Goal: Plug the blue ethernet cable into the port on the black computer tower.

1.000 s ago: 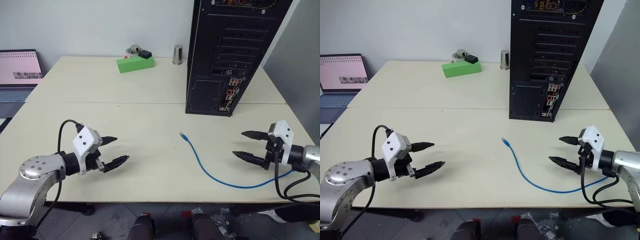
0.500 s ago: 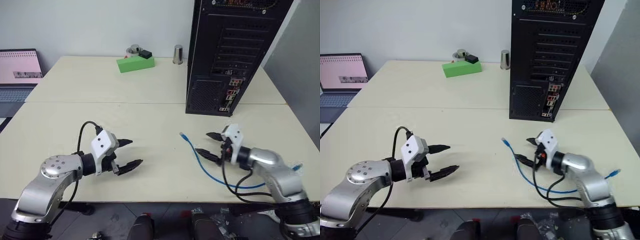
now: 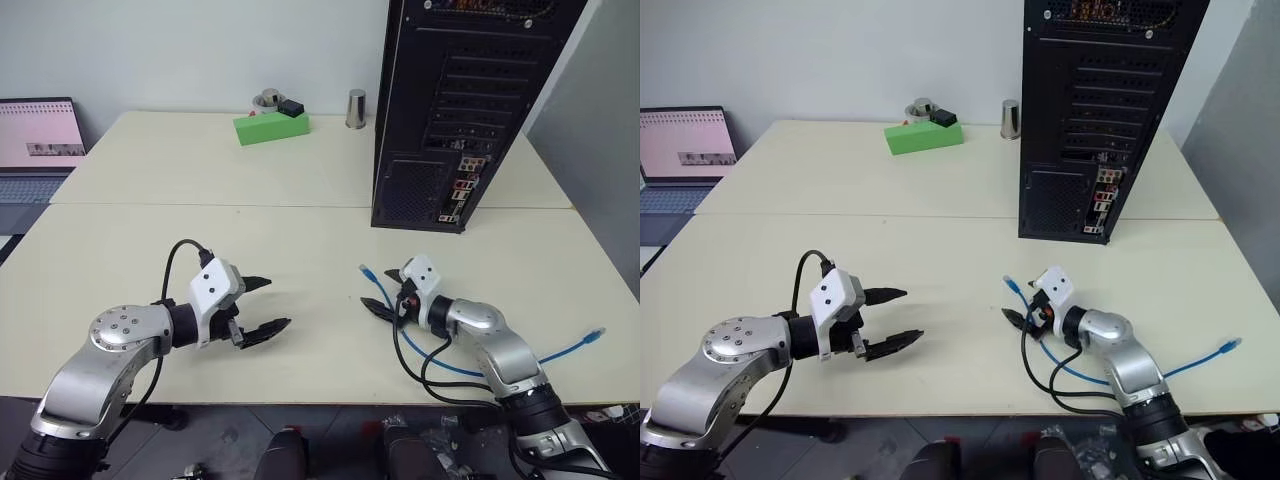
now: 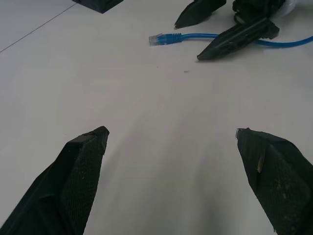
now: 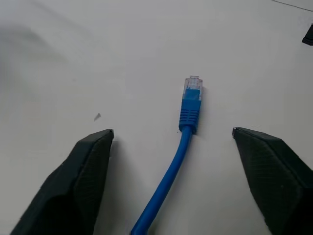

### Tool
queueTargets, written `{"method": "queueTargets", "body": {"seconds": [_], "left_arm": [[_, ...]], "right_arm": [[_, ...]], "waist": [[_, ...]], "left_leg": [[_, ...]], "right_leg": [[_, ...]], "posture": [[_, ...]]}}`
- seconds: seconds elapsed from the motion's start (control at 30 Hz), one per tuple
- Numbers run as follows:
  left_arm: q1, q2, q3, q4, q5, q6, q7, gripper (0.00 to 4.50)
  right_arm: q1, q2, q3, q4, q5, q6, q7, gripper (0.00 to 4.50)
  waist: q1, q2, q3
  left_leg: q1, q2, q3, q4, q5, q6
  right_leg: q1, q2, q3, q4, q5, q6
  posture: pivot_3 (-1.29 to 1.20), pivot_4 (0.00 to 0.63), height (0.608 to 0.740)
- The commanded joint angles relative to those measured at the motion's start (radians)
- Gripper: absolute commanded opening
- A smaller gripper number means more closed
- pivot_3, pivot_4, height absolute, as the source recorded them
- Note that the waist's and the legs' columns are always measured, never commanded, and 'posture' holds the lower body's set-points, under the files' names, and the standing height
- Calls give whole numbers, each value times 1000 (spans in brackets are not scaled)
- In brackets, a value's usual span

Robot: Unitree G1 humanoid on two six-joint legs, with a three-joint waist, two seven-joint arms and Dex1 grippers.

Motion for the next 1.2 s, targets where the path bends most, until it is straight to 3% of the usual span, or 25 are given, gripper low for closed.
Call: {"method": "queueTargets", "body": {"seconds": [0.03, 0.2, 0.47, 0.83, 1.2], "left_arm": [[-5, -6, 1, -5, 7, -25, 0, 4500], [-21, -17, -11, 14, 15, -38, -6, 4500], [-76, -21, -50, 76, 40, -66, -36, 4500], [-255, -45, -211, 268, 132, -187, -179, 4500], [-341, -110, -296, 378, 186, -284, -274, 4500]], "right_arm": [[-5, -2, 0, -13, -14, 22, -5, 3229], [-13, -10, 3, -8, -21, 50, 2, 2203], [-42, -13, 10, -5, -13, 73, 31, 124], [-122, -104, 161, -211, 17, 138, 279, 55], [-168, -104, 176, -264, 29, 197, 324, 55]], "waist": [[0, 0, 0], [0, 0, 0], [-1, 0, 0], [0, 0, 0], [-1, 0, 0]], "left_leg": [[0, 0, 0, 0, 0, 0], [0, 0, 0, 0, 0, 0], [0, 0, 0, 0, 0, 0], [0, 0, -1, 0, 0, 0], [-1, 0, -1, 0, 0, 0]], "right_leg": [[0, 0, 0, 0, 0, 0], [0, 0, 0, 0, 0, 0], [0, 0, 0, 0, 0, 0], [0, 1, -1, 0, 0, 0], [0, 1, -2, 0, 0, 0]], "posture": [[0, 150, 740], [0, 150, 740], [0, 150, 740], [0, 150, 740], [0, 150, 740]]}}
